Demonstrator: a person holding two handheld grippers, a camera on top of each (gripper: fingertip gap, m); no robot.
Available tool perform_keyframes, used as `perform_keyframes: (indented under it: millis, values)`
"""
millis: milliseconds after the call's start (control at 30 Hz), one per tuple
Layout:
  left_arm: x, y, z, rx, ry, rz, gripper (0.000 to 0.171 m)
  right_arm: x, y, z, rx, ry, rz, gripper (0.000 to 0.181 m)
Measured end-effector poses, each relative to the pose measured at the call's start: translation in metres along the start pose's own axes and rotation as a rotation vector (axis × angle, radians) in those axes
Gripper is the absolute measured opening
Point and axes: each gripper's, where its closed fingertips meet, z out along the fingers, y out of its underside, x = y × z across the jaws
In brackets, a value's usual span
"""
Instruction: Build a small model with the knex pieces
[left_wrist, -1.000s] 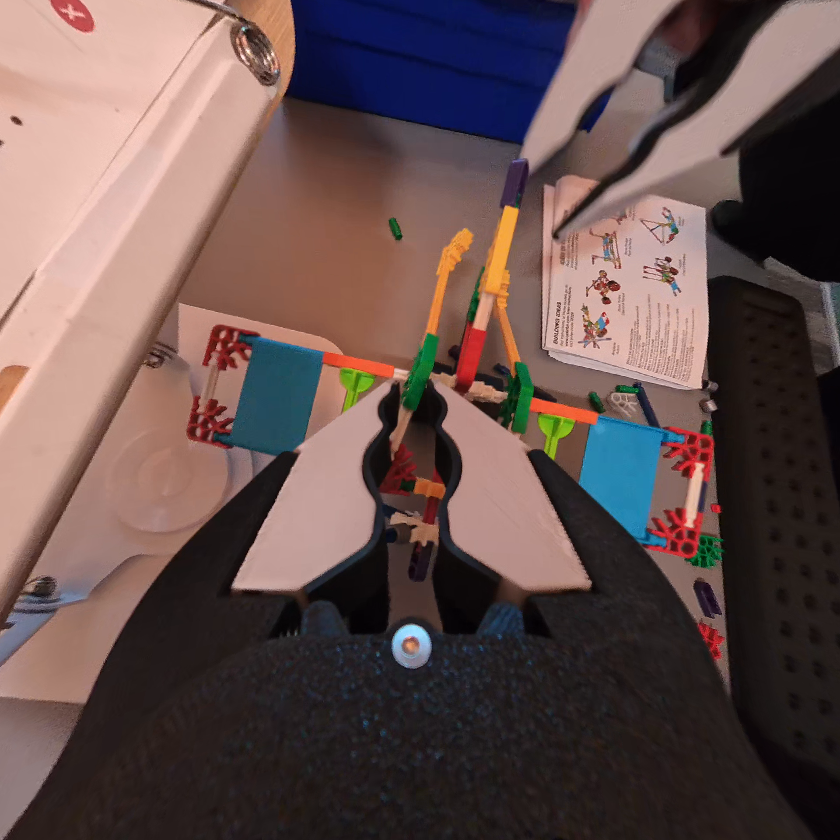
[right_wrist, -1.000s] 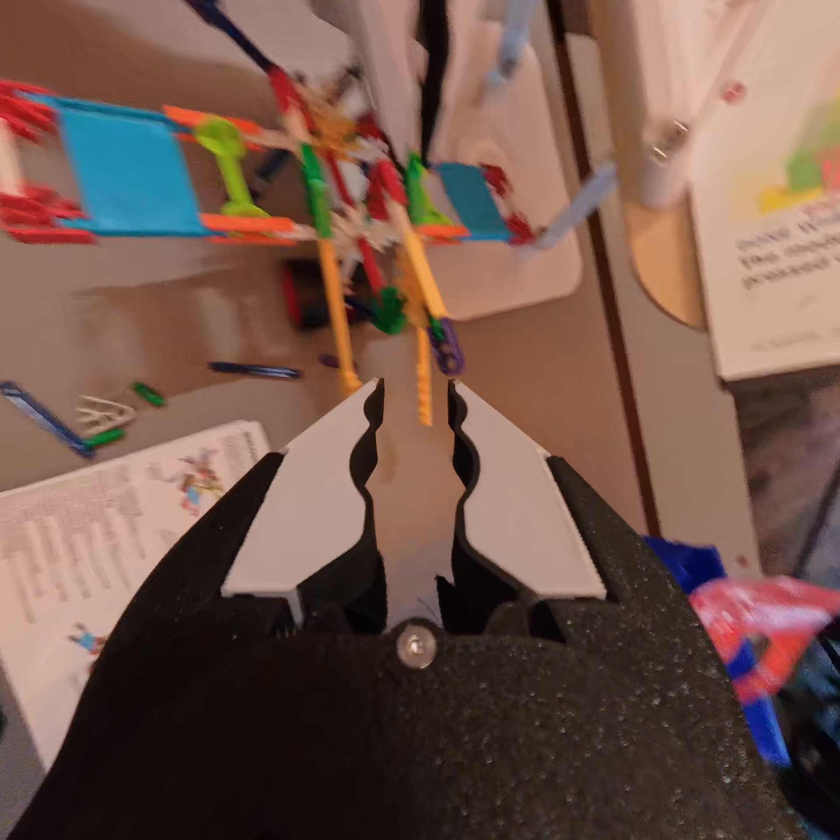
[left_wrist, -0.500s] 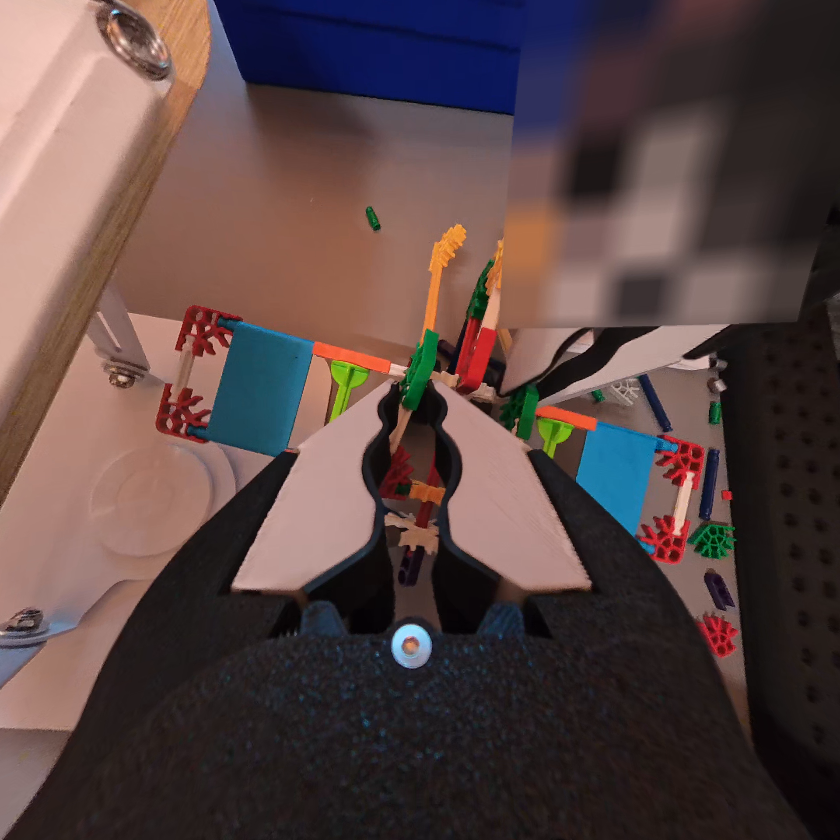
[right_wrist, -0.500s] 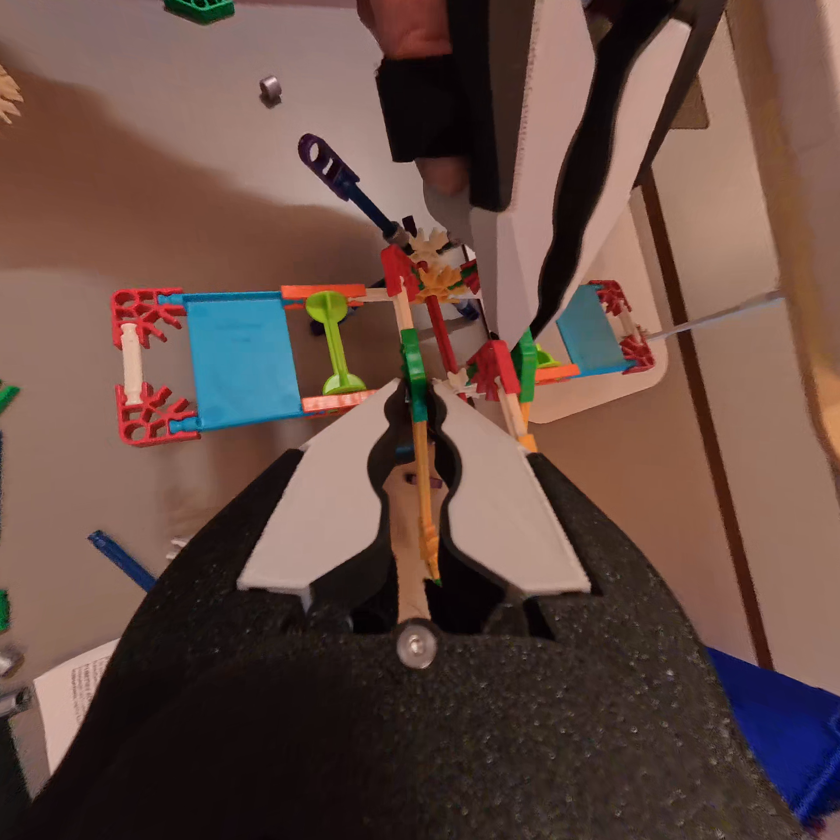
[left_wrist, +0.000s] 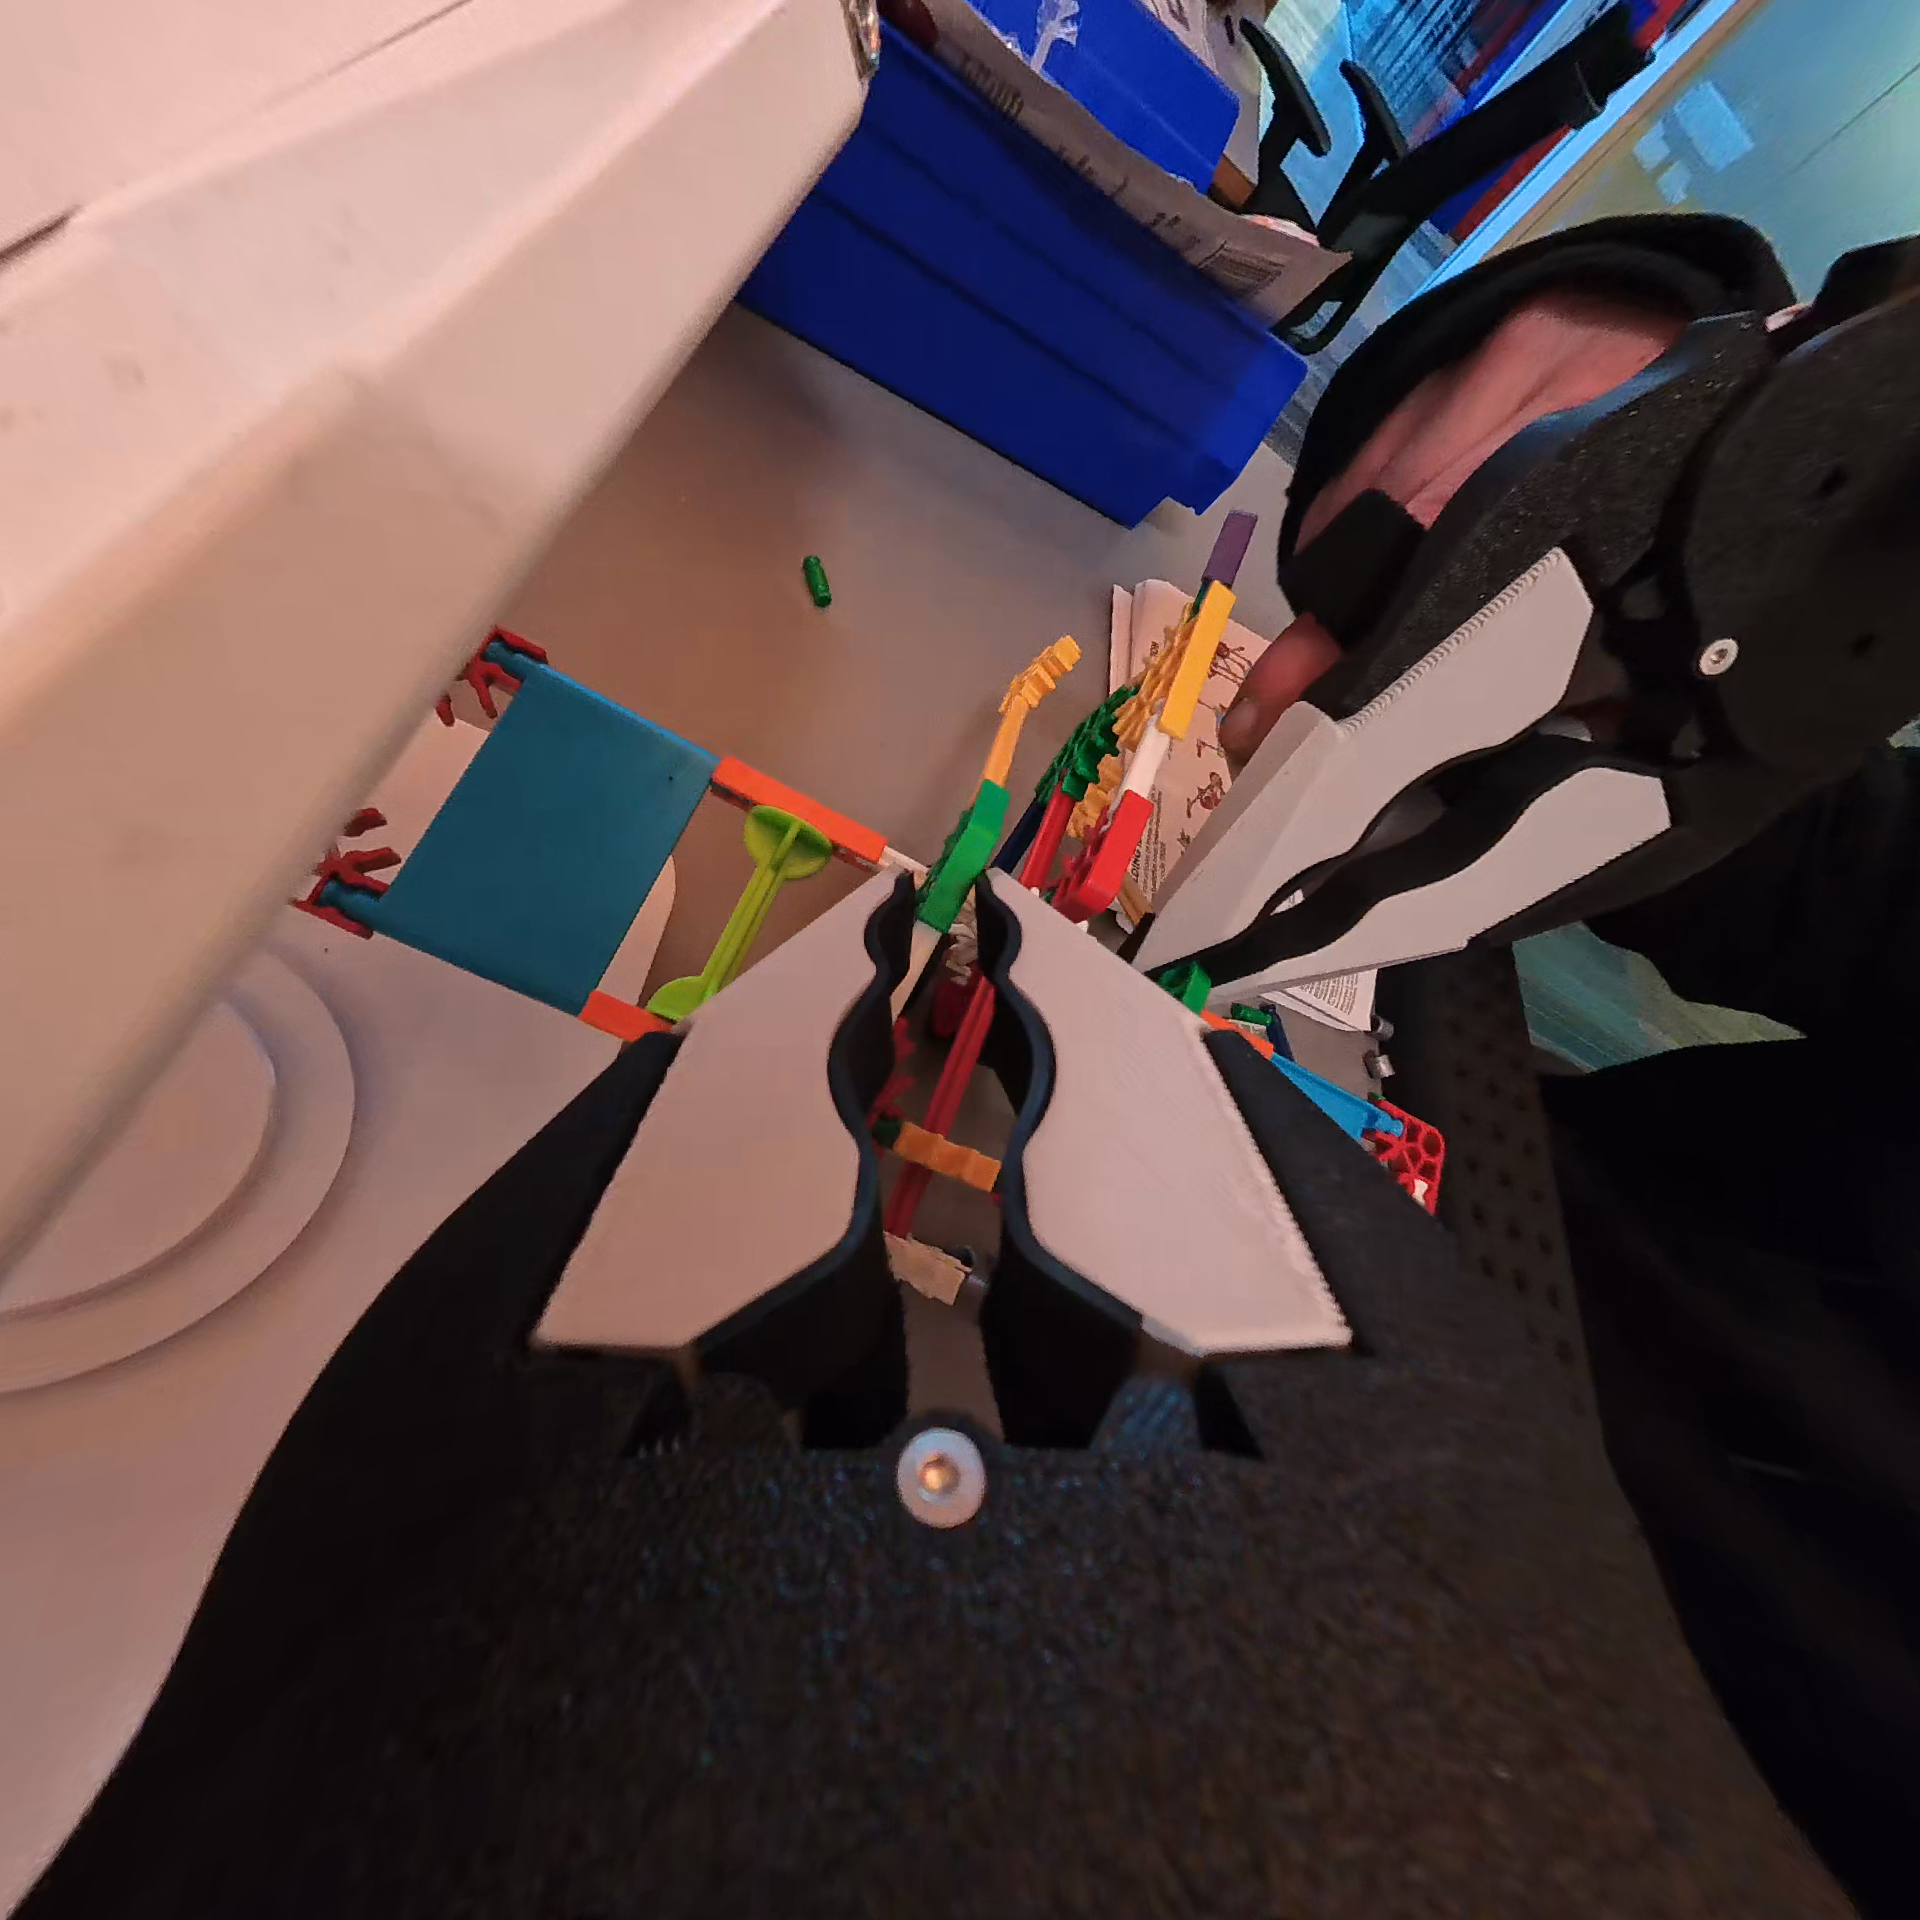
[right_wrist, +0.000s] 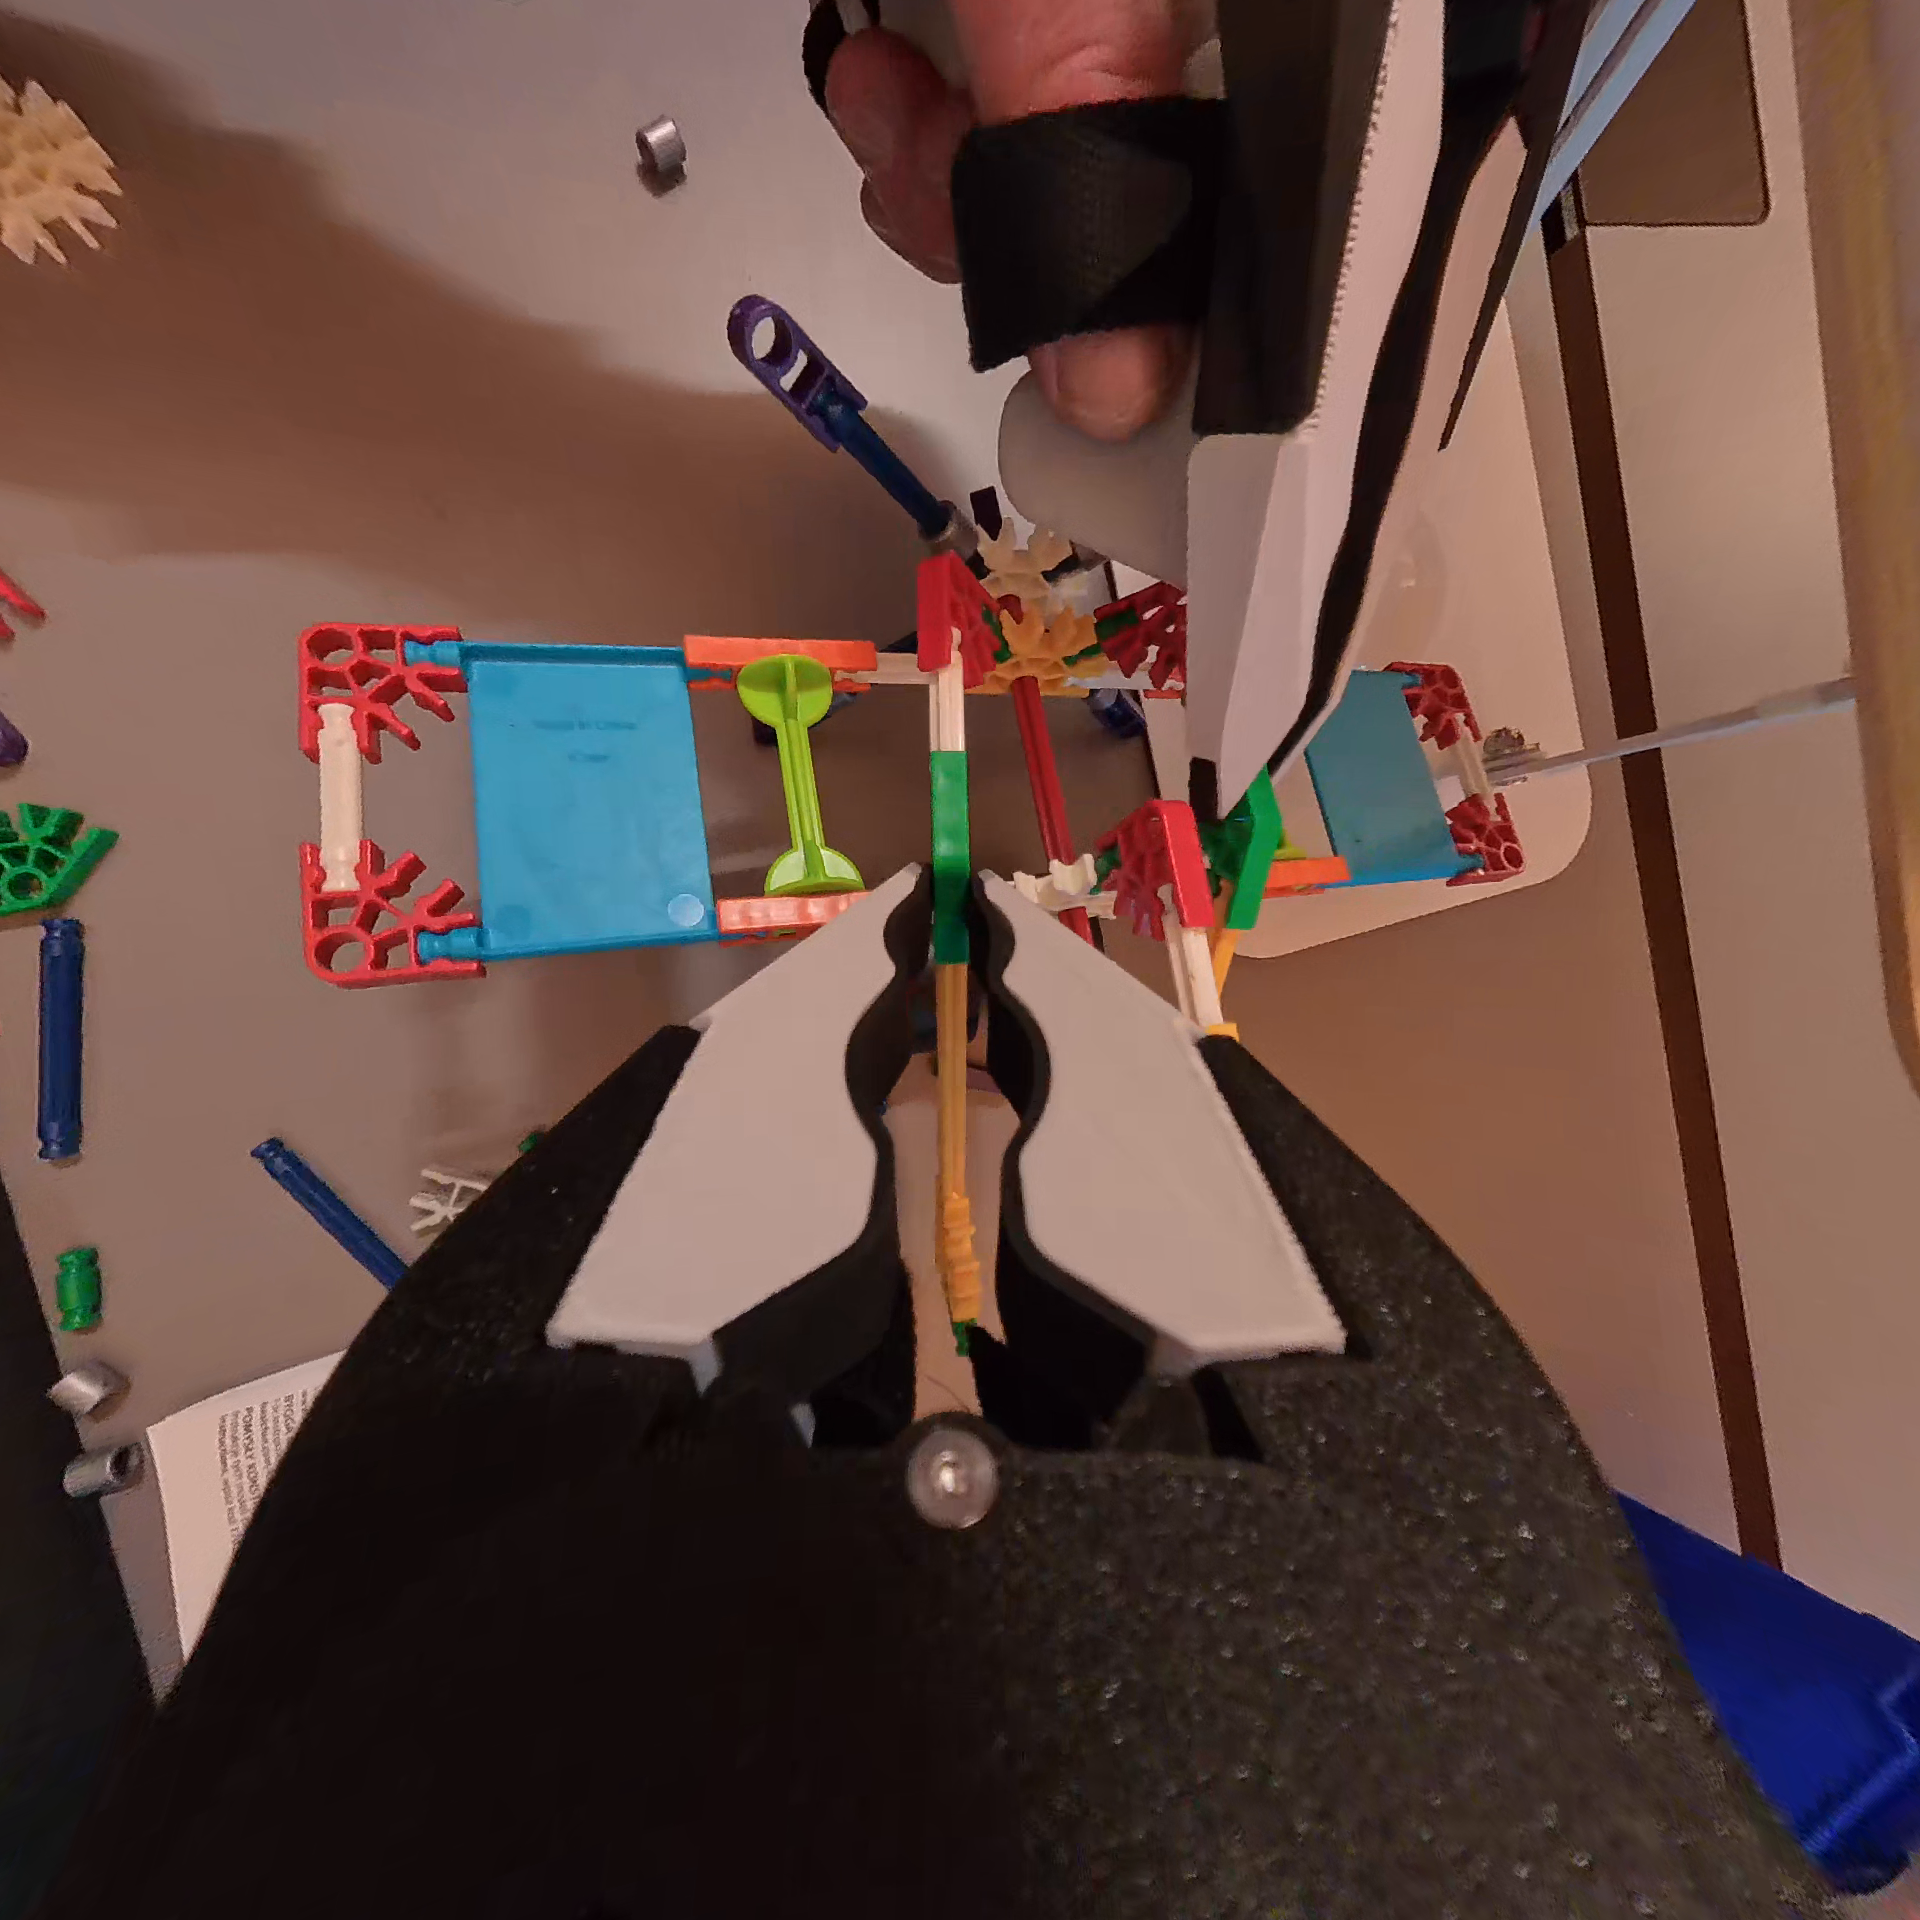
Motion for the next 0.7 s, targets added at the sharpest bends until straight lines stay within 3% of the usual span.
perform_keyframes:
  millis: [100,200,400,467,600,700]
  values:
    - [0.005,0.0,-0.002,0.002,0.031,-0.002,0.014,-0.002,0.002,0.0,-0.013,-0.013,-0.009,0.006]
    - [0.01,-0.002,-0.013,-0.002,0.014,0.016,0.028,-0.002,0.003,-0.001,-0.019,-0.036,-0.001,0.006]
    - [0.04,0.012,-0.041,-0.076,-0.083,0.184,0.036,-0.003,0.006,-0.004,-0.039,-0.118,0.005,0.006]
    - [0.053,0.025,-0.032,-0.116,-0.076,0.235,0.036,-0.003,0.007,-0.006,-0.058,-0.126,-0.006,0.006]
    - [0.048,0.052,-0.008,-0.252,-0.163,0.271,0.045,-0.004,0.005,-0.005,-0.081,-0.165,-0.016,0.006]
    - [0.046,0.061,0.0,-0.28,-0.195,0.285,0.051,-0.007,0.003,-0.005,-0.084,-0.211,-0.027,0.006]
